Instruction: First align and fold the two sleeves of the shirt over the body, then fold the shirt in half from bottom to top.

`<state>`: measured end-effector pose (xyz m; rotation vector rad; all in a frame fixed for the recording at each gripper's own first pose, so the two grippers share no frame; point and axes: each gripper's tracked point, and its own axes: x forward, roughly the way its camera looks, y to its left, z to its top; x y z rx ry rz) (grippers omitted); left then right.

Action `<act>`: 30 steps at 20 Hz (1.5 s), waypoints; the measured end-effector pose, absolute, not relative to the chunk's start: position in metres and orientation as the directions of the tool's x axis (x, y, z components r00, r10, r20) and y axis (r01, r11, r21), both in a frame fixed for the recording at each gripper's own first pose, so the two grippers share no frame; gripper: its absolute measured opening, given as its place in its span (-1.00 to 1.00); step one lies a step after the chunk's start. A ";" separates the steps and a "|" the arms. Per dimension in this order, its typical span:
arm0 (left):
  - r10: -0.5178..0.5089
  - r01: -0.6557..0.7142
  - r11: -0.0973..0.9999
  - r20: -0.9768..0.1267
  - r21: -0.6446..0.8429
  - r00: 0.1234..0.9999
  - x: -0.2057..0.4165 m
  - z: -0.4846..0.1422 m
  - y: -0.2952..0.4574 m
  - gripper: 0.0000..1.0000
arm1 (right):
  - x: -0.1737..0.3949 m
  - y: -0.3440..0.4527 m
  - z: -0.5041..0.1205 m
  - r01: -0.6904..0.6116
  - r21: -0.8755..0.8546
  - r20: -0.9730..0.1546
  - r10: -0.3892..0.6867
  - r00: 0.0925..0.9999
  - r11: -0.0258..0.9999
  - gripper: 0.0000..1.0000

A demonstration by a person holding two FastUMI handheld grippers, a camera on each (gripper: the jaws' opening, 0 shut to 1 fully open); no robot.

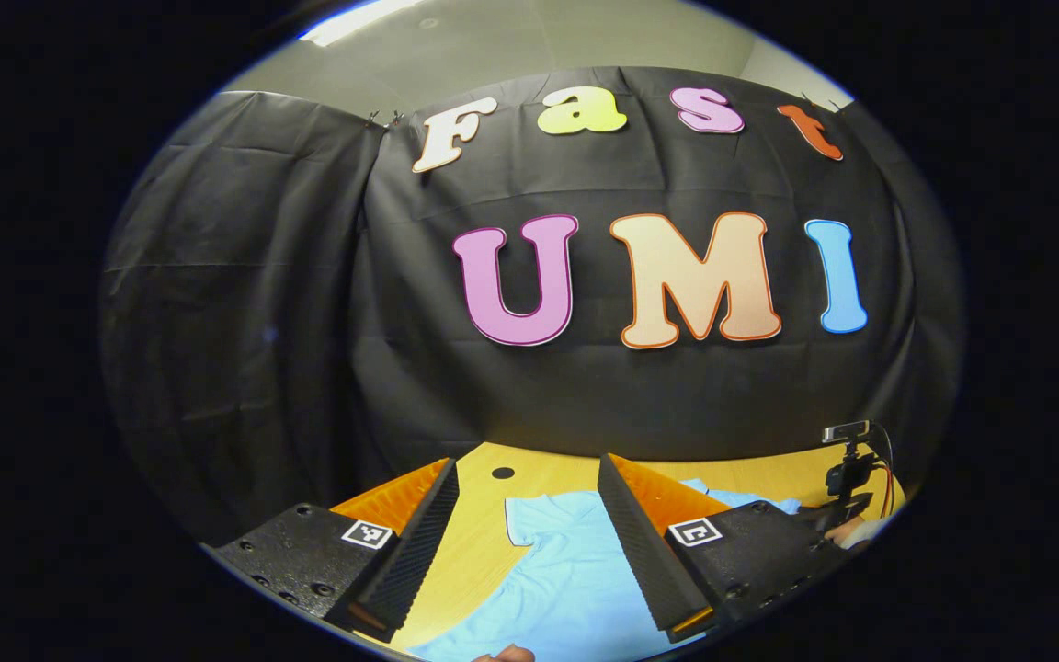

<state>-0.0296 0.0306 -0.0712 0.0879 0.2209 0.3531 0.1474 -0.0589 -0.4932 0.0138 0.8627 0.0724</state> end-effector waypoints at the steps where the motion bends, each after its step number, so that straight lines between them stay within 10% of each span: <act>1: 0.350 -0.332 0.936 -0.200 0.120 0.915 -0.029 -0.073 0.030 0.85 | 0.148 -0.054 -0.494 -0.049 0.062 -0.762 0.079 0.643 0.997 -0.20; 4: 0.341 -0.325 0.939 -0.201 0.109 0.918 -0.030 -0.076 0.031 0.85 | 0.146 -0.049 -0.490 -0.005 0.110 -0.773 0.088 0.628 0.994 -0.93; 30: 0.122 -0.106 0.992 -0.301 0.069 0.946 0.028 -0.124 0.124 0.86 | 0.156 0.107 -0.472 0.110 0.230 -0.763 0.109 0.637 0.967 -0.94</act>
